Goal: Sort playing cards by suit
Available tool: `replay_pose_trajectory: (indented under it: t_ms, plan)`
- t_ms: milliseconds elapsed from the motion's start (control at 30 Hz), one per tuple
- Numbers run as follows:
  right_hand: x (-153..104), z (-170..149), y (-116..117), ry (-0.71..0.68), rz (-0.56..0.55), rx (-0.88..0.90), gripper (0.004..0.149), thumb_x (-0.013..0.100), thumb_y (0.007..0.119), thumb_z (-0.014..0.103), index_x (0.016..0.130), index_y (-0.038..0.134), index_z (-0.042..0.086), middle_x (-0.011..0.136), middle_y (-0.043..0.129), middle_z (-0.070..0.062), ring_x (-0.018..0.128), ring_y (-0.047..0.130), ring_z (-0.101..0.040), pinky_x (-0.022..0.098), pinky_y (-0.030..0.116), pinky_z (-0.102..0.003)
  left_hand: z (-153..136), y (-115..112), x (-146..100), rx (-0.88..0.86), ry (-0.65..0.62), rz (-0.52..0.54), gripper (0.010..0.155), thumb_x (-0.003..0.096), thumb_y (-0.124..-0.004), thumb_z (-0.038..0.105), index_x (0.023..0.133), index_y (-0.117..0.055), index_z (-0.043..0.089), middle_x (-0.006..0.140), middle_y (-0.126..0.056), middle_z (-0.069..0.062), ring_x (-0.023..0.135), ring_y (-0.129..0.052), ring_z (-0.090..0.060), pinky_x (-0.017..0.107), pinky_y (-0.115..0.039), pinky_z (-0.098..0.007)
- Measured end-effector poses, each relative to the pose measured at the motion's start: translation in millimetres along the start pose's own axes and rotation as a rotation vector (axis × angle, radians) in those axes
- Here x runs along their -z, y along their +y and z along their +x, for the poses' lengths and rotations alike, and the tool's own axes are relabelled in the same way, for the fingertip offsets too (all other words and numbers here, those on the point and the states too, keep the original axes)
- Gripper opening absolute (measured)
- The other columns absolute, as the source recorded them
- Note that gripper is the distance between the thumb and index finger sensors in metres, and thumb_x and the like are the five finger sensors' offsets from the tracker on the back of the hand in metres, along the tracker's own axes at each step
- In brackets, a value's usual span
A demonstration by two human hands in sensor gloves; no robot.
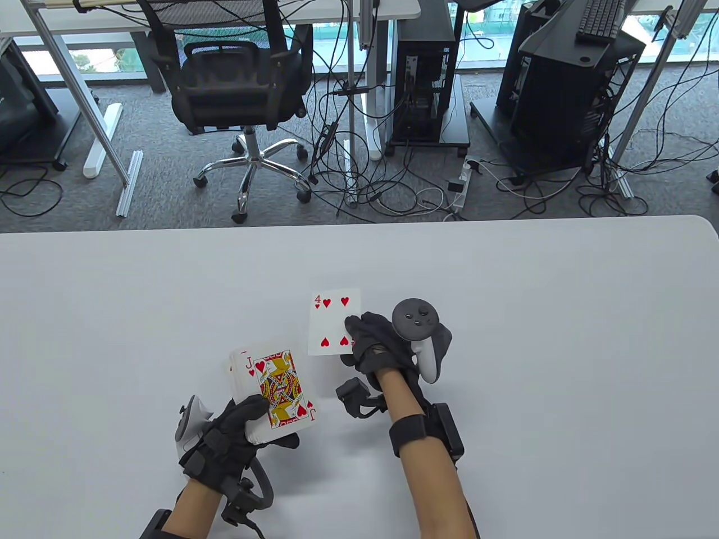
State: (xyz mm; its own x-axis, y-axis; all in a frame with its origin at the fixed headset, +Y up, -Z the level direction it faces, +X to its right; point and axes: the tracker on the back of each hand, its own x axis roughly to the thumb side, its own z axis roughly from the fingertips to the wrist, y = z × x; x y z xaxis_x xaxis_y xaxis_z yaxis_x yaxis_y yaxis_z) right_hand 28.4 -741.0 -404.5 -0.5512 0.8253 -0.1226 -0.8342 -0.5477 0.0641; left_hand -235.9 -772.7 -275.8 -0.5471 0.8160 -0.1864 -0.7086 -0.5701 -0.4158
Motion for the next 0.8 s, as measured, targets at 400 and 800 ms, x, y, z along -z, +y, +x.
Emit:
replay_pose_trajectory:
  t_ms: [400, 800]
  plan:
    - [4.2, 6.8, 58.8, -0.066, 0.022, -1.061, 0.054, 0.053, 0.072, 0.037, 0.072, 0.079, -0.013, 0.033, 0.094, -0.006, 0.019, 0.098, -0.022, 0.017, 0.087, -0.04, -0.5, 3.4, -1.1, -0.038, 0.003, 0.006, 0.063, 0.0612, -0.072, 0.044, 0.11, -0.038, 0.024, 0.112, -0.057, -0.007, 0.087, -0.08, -0.046, 0.045, -0.091, -0.043]
    - [-10.6, 24.1, 34.3, -0.148, -0.011, -1.003, 0.064, 0.057, 0.062, 0.042, 0.086, 0.069, -0.015, 0.052, 0.092, -0.018, 0.039, 0.096, -0.038, 0.031, 0.083, -0.051, -0.7, 1.7, -2.5, -0.028, 0.015, 0.041, 0.063, 0.0621, -0.07, 0.044, 0.111, -0.035, 0.024, 0.113, -0.053, -0.008, 0.09, -0.076, -0.047, 0.048, -0.088, -0.045]
